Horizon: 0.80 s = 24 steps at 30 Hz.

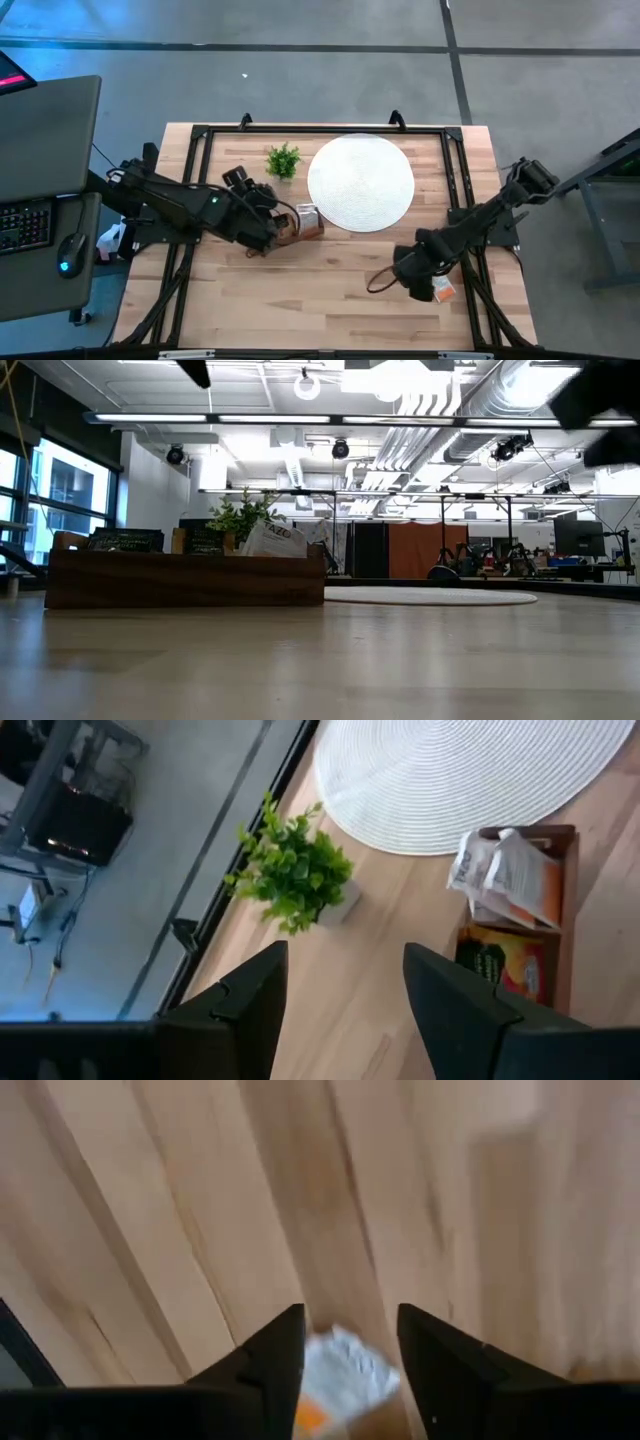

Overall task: Pick & Place Tea
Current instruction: Put the orange tea bag into the right section of the wooden organizer

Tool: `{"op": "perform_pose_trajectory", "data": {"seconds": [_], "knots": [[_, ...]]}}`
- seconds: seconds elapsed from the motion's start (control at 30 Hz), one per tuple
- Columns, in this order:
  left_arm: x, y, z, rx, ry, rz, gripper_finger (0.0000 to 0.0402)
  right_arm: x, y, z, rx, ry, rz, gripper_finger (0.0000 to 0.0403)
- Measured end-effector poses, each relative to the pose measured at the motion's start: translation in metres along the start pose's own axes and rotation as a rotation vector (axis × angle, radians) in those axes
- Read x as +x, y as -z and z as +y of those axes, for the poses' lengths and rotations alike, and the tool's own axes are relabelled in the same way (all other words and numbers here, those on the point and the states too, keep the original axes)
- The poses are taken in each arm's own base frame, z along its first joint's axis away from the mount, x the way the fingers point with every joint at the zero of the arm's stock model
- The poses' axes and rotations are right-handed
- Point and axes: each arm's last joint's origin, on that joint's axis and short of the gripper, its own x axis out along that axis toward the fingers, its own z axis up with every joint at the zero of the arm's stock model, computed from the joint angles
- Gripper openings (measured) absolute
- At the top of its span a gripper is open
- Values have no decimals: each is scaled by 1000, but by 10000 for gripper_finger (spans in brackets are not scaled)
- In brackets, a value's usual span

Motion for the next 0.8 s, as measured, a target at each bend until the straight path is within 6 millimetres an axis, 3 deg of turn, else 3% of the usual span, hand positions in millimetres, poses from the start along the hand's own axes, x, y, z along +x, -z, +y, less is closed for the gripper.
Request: {"op": "perform_pose_trajectory", "data": {"seconds": [0.23,0.57,0.8], "knots": [[4,15,2,-30,-54,-26,195,32,31,1,-223,-39,160,183],[8,15,-1,-55,-92,-60,195,74,48,-12,-276,-57,129,184],[8,16,0,-108,-93,-58,195,86,56,-18,-287,-22,81,161]]}}
